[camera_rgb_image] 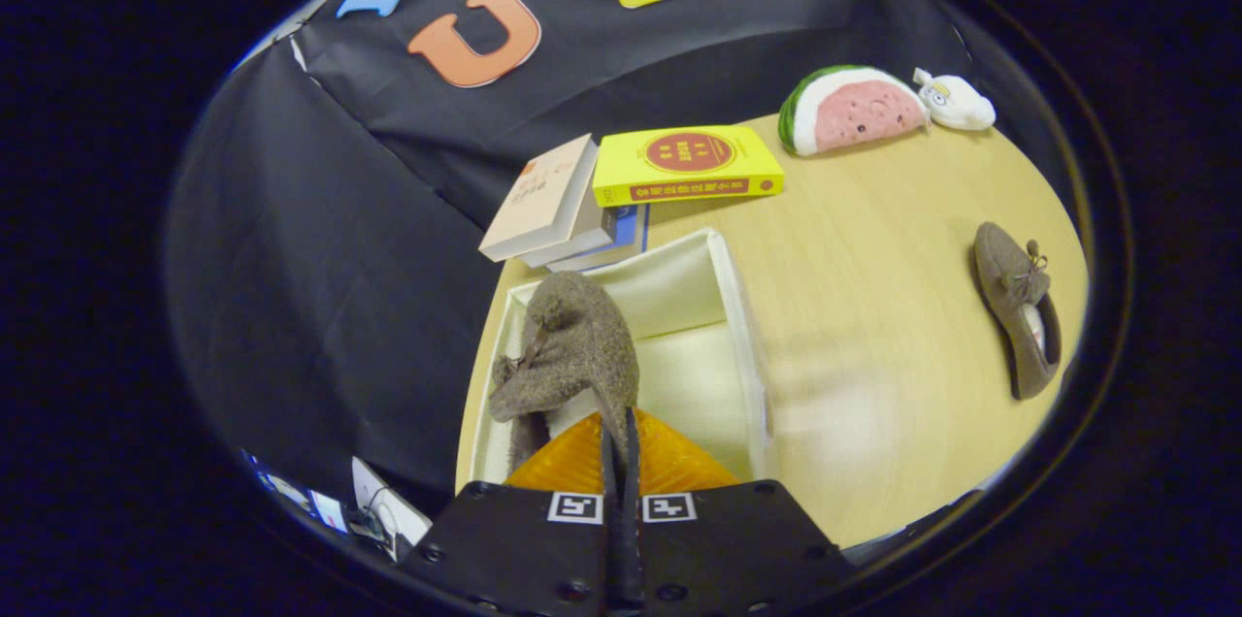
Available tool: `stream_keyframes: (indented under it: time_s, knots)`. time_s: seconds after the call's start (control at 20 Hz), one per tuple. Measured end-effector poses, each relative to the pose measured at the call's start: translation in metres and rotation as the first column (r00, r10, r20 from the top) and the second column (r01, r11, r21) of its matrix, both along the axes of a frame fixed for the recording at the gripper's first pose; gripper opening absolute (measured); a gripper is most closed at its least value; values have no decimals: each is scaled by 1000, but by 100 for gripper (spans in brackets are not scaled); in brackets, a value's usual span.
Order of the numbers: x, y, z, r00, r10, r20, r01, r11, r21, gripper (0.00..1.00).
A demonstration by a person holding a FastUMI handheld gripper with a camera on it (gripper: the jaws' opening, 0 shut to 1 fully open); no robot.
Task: Open the storage box then place both shoes into the box .Put the left shoe in first, then the right shoe, with the right side of both shoes facing outward in a uniform manner.
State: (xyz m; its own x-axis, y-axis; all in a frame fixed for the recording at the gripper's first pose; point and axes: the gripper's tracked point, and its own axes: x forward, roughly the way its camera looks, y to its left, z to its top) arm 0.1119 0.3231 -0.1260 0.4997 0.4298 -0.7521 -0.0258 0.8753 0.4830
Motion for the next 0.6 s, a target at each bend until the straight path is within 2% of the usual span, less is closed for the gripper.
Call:
stream_keyframes:
  time_s: [0.2, 0.35, 0.45, 0.55, 0.6]
  knots:
    - [-4, 18, -43, 996, -56, -73, 55, 998, -15, 0]
    - [-9, 34, -72, 989, -66, -131, 55, 995, -85, 0]
    - [-8, 32, -79, 993, -50, -108, 29, 981, -192, 1]
    - [-8, 43, -81, 995, -5, -103, -18, 976, -216, 1]
    - [-12, 46, -82, 992, 26, -120, -54, 972, -231, 4]
